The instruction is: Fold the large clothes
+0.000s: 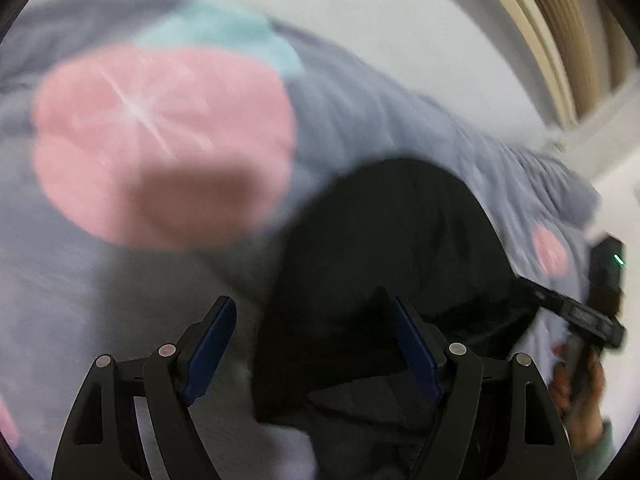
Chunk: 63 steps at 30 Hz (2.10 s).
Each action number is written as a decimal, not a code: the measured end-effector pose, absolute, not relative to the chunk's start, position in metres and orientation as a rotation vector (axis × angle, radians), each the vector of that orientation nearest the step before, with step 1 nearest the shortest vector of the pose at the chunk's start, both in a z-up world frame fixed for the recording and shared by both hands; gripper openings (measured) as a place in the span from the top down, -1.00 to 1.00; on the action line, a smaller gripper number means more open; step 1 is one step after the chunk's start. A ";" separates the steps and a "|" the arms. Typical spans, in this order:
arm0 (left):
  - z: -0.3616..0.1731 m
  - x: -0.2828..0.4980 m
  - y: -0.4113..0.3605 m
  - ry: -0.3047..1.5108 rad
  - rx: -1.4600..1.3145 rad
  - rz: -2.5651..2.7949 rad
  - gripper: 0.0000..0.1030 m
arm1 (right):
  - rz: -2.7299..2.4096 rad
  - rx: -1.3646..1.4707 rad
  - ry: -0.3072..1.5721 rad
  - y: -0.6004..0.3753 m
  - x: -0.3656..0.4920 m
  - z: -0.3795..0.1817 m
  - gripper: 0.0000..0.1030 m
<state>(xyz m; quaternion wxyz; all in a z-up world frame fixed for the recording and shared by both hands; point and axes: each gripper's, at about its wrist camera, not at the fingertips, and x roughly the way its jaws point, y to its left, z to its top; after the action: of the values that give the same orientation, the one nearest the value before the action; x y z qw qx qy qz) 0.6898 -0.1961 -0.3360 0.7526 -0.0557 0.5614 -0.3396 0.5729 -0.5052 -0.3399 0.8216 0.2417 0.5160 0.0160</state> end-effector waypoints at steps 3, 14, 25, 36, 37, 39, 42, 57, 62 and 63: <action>-0.353 0.678 -0.202 1.290 -0.043 -0.838 -0.56 | 0.065 0.426 1.139 -0.490 0.573 -0.352 -0.36; -0.352 0.665 -0.215 1.198 -0.043 -0.798 0.36 | 0.031 0.340 1.085 -0.465 0.571 -0.355 0.28; -0.266 0.586 -0.193 0.924 0.057 -0.875 0.67 | 0.041 0.082 0.901 -0.416 0.491 -0.279 0.49; -0.208 0.371 -0.133 0.730 0.232 -0.912 0.38 | -0.128 -0.153 0.670 -0.333 0.275 -0.238 0.23; -0.215 0.354 -0.125 0.748 0.257 -0.890 0.28 | -0.152 -0.152 0.708 -0.333 0.260 -0.246 -0.02; -0.242 0.332 -0.105 0.846 0.294 -0.812 0.27 | -0.161 -0.139 0.802 -0.337 0.240 -0.263 -0.07; -0.274 0.324 -0.069 1.005 0.242 -0.715 0.27 | -0.139 -0.102 0.936 -0.346 0.228 -0.276 -0.07; -0.203 0.385 -0.140 0.927 0.097 -0.786 0.07 | -0.065 0.149 0.918 -0.348 0.283 -0.212 -0.42; -0.259 0.367 -0.168 1.080 0.110 -0.820 0.08 | 0.031 0.257 1.100 -0.325 0.297 -0.279 -0.42; -0.273 0.363 -0.166 1.111 0.125 -0.813 0.08 | 0.036 0.248 1.141 -0.318 0.293 -0.295 -0.42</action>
<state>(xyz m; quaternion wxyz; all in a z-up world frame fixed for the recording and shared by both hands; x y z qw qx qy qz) 0.3630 -0.1661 -0.2732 0.7703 0.0579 0.5125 -0.3751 0.2932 -0.3182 -0.2950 0.8343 0.1169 0.5386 0.0171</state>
